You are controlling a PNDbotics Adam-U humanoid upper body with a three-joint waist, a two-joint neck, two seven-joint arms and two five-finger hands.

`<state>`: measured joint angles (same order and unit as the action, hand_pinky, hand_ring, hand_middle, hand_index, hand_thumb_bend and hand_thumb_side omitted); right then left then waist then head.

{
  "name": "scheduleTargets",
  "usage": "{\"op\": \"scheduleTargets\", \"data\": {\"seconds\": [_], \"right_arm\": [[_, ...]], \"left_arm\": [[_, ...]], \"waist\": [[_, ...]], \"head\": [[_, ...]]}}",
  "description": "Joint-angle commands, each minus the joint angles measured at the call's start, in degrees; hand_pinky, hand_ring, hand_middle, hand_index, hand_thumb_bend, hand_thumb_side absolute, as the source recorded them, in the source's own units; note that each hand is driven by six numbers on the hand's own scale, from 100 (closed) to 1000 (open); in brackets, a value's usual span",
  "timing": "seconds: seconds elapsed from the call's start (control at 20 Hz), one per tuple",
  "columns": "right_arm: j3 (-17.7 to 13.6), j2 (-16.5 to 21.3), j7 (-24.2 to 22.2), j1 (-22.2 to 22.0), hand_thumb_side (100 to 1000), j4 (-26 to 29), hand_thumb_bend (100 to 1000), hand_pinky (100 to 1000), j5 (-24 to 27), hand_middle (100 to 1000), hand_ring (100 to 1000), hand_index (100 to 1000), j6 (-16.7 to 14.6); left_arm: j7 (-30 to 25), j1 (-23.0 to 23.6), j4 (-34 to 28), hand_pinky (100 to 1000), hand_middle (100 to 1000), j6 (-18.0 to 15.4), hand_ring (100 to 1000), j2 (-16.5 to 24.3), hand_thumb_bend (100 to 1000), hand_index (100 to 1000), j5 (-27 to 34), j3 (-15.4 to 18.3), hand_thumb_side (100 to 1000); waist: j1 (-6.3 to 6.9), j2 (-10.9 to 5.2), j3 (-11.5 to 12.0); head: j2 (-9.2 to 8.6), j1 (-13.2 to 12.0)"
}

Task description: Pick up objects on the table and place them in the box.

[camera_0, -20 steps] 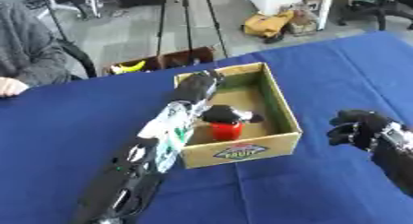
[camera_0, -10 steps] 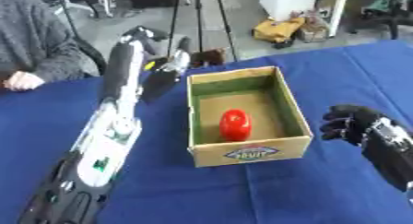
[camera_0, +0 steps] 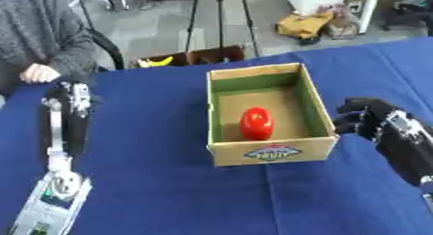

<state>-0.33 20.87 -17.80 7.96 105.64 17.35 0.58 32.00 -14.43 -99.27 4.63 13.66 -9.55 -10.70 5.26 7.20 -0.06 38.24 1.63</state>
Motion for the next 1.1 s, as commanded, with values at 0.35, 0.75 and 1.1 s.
{"op": "scheduleTargets", "data": {"seconds": [0.35, 0.75, 1.1], "right_arm": [[-0.60, 0.69, 0.43, 0.42, 735, 1.07, 124, 693, 0.50, 703, 704, 807, -0.39], [-0.71, 0.64, 0.64, 0.49, 739, 1.14, 118, 693, 0.37, 703, 704, 807, -0.37], [-0.70, 0.62, 0.67, 0.50, 740, 1.17, 116, 693, 0.10, 703, 705, 806, -0.32]], "left_arm": [[0.60, 3.37, 0.86, 508, 594, -6.21, 537, -0.86, 467, 694, 3.71, 0.64, 996], [1.43, 4.15, 1.73, 505, 592, -8.57, 536, -2.61, 461, 693, 4.21, 1.03, 1000], [1.42, 4.15, 1.79, 504, 591, -9.11, 536, -2.83, 459, 692, 4.58, 0.89, 999]], "waist": [[-0.68, -0.29, 0.36], [-0.72, 0.00, 0.23], [-0.64, 0.31, 0.21]], "head": [[2.03, -1.56], [4.88, -3.51], [4.87, -2.91]]}}
